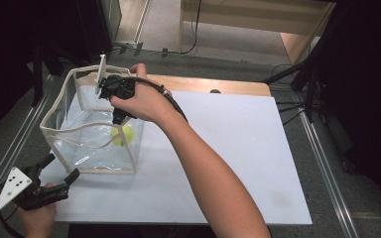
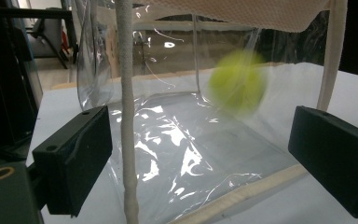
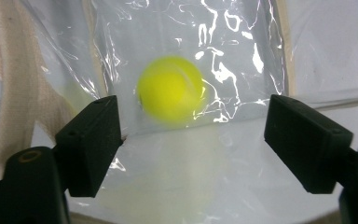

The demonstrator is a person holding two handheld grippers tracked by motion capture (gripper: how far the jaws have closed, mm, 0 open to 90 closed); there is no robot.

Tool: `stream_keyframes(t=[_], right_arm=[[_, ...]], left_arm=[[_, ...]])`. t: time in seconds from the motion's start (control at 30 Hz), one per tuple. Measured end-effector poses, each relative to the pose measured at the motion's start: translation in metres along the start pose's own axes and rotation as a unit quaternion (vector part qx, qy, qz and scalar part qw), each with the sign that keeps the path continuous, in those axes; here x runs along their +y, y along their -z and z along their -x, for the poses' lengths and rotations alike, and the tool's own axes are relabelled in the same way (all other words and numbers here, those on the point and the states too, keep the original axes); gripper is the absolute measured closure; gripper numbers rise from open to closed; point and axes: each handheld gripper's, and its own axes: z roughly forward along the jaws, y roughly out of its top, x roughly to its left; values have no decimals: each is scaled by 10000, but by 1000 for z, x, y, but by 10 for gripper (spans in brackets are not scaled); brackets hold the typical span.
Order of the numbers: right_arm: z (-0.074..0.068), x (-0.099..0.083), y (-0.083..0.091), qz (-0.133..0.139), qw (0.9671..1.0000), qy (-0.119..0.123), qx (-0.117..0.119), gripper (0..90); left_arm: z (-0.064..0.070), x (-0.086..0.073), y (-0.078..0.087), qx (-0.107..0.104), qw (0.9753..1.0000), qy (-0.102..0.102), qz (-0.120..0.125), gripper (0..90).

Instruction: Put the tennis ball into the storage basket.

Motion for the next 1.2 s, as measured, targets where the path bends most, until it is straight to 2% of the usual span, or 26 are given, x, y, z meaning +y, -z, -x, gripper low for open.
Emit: stream_keyframes(t=[0.07, 0.1, 0.5, 0.87, 1.2], right_arm=[[1, -1, 1, 77, 9999, -18, 79, 167], [1, -2, 3, 64, 10000, -24, -13, 166], [0, -10, 19, 298, 9992, -100, -238, 111], [0, -20, 37, 559, 9978, -206, -287, 100], [0, -27, 44, 632, 9970, -260, -366, 67]], left_arm=[[0, 0, 0, 2, 10000, -7, 1, 65], [0, 0, 0, 0, 10000, -8, 3, 65], [0, 0, 0, 2, 10000, -1, -4, 65], [1, 0, -1, 10, 10000, -1, -11, 65], [1, 0, -1, 7, 10000, -7, -12, 65]])
